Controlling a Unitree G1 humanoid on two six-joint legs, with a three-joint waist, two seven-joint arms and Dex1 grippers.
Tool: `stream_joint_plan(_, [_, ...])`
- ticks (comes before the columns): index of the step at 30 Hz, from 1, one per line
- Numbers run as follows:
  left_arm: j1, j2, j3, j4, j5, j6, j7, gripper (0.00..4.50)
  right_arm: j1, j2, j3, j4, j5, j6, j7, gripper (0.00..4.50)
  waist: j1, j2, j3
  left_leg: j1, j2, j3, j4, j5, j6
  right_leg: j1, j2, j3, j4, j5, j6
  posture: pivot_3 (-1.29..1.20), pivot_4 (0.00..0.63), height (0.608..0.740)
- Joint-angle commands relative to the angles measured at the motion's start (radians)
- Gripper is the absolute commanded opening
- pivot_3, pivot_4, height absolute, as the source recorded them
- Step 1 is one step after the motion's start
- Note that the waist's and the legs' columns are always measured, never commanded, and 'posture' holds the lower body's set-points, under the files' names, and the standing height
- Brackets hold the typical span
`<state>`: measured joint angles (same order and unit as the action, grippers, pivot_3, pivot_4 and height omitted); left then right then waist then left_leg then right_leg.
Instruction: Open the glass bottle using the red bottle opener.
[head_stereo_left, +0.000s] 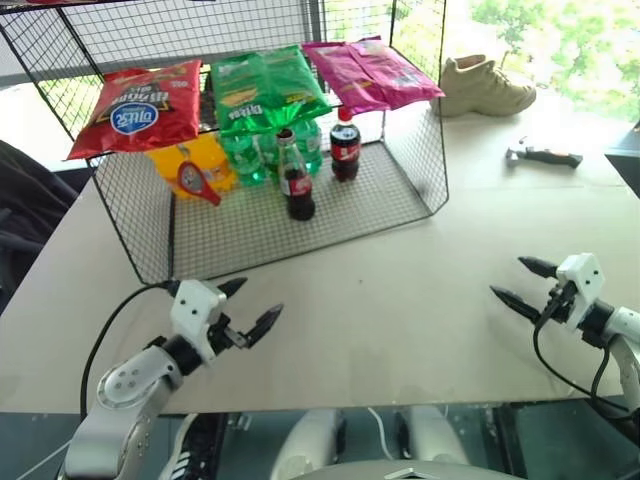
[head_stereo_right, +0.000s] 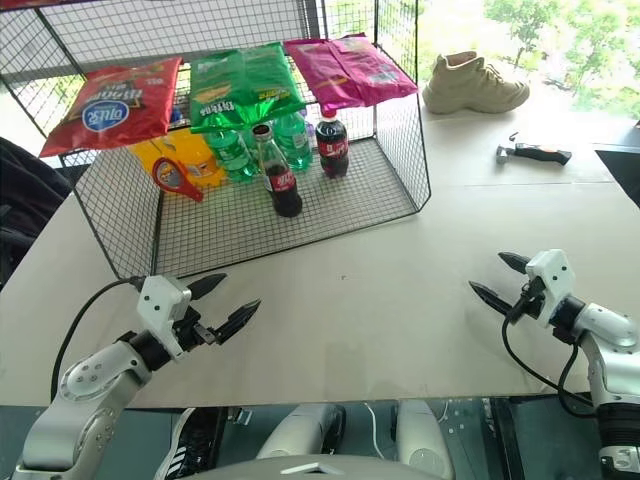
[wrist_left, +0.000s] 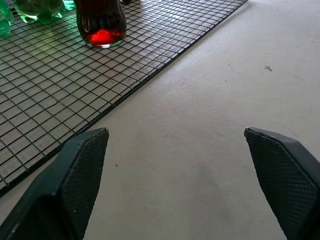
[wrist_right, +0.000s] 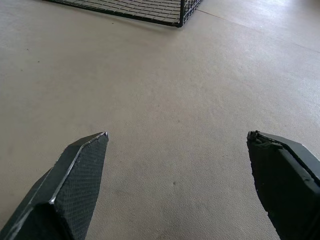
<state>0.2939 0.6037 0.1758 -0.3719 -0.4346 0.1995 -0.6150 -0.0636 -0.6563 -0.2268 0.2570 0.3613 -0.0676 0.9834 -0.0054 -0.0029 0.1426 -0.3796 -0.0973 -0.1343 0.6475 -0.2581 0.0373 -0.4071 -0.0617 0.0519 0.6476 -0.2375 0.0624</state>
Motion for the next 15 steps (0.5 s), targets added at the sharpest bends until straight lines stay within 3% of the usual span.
stream_joint_plan(1, [-0.029, 0.003, -0.003, 0.008, 0.017, -0.011, -0.02, 4.5, 0.019, -0.018, -0.037, -0.051, 0.026, 0.007, 0.004, 4.47, 0.0, 0.0, 0.0, 0.0, 0.0, 0.0, 0.0, 0.0, 0.0, 0.0, 0.0, 0.0, 0.0, 0.0, 0.0, 0.0, 0.15, 0.732])
stream_joint_plan(15, [-0.088, -0.021, -0.001, 0.066, 0.053, -0.035, -0.059, 4.5, 0.042, -0.005, -0.042, -0.069, 0.024, 0.011, -0.002, 4.47, 0.018, 0.0, 0.0, 0.0, 0.0, 0.0, 0.0, 0.0, 0.0, 0.0, 0.0, 0.0, -0.001, 0.0, 0.0, 0.0, 0.15, 0.732])
